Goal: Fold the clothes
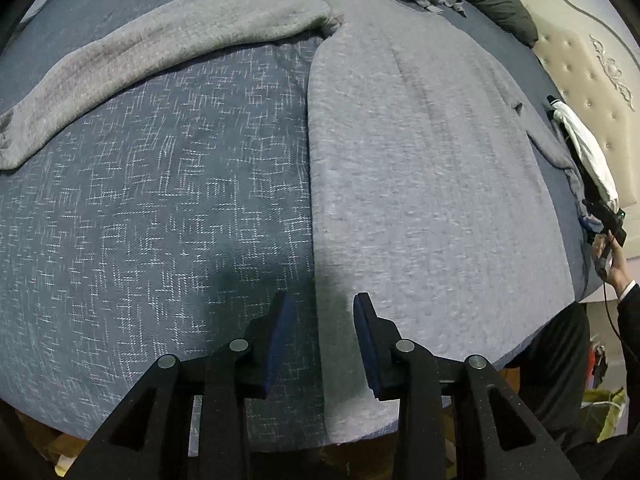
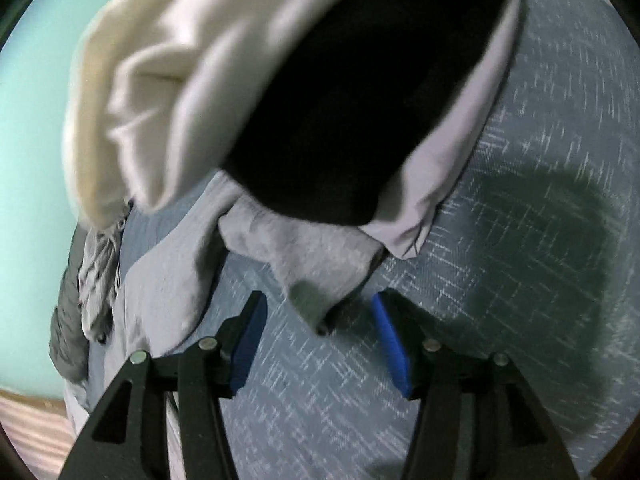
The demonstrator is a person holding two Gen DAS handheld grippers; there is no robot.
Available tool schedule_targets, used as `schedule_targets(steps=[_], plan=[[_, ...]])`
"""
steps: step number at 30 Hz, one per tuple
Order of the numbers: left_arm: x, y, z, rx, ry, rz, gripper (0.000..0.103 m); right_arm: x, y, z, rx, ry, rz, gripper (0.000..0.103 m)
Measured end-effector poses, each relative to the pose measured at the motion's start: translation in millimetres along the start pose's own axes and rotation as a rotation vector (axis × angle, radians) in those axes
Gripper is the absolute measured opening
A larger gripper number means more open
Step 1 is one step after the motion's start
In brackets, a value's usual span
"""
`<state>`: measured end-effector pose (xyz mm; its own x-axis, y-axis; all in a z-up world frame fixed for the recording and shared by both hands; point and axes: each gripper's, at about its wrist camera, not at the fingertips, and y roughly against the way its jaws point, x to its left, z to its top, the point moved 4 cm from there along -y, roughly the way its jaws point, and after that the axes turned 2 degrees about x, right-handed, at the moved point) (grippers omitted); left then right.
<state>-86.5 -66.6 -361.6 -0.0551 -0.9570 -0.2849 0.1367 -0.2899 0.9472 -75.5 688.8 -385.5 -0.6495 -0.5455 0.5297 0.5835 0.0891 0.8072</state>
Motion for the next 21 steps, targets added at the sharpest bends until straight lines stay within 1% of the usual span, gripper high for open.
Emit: schedule_targets(steps=[2, 3, 5, 6, 7, 8, 10, 14, 16, 19, 21], plan=[[8, 6, -18, 0.002, 0.002, 0.002, 0.036, 2, -4, 1, -0.016, 0.007, 0.002, 0.055], [8, 6, -17, 0.002, 0.002, 0.003, 0.036, 4, -6, 1, -0.021, 0.015, -0.001, 0.053], [9, 8, -16, 0.001, 0.003, 0.001, 0.036, 6, -7, 1, -0.028, 0.030, -0.011, 0.035], [10, 11, -17, 0.000, 0.002, -0.002, 0.036, 7, -8, 1, -0.029, 0.037, -0.021, 0.031], [9, 11, -16, 0.000, 0.001, -0.003, 0.036, 7, -8, 0, -0.031, 0.041, -0.023, 0.019], [8, 11, -14, 0.000, -0.001, -0.004, 0.036, 8, -7, 0, -0.030, 0.046, -0.018, 0.010], [5, 10, -10, 0.001, -0.005, -0.007, 0.036, 13, -3, -3, -0.037, 0.075, 0.000, 0.007], [1, 12, -13, -0.003, -0.020, -0.019, 0.036, 36, 13, -11, -0.031, 0.158, 0.032, 0.006], [-3, 17, -18, -0.007, -0.025, -0.028, 0.036, 56, 27, -15, -0.039, 0.234, 0.039, 0.006], [-9, 12, -13, -0.012, -0.027, -0.044, 0.036, 89, 51, -21, -0.047, 0.370, 0.034, 0.006], [-12, 13, -11, -0.020, -0.031, -0.045, 0.036, 111, 68, -18, -0.065, 0.454, 0.030, 0.006]])
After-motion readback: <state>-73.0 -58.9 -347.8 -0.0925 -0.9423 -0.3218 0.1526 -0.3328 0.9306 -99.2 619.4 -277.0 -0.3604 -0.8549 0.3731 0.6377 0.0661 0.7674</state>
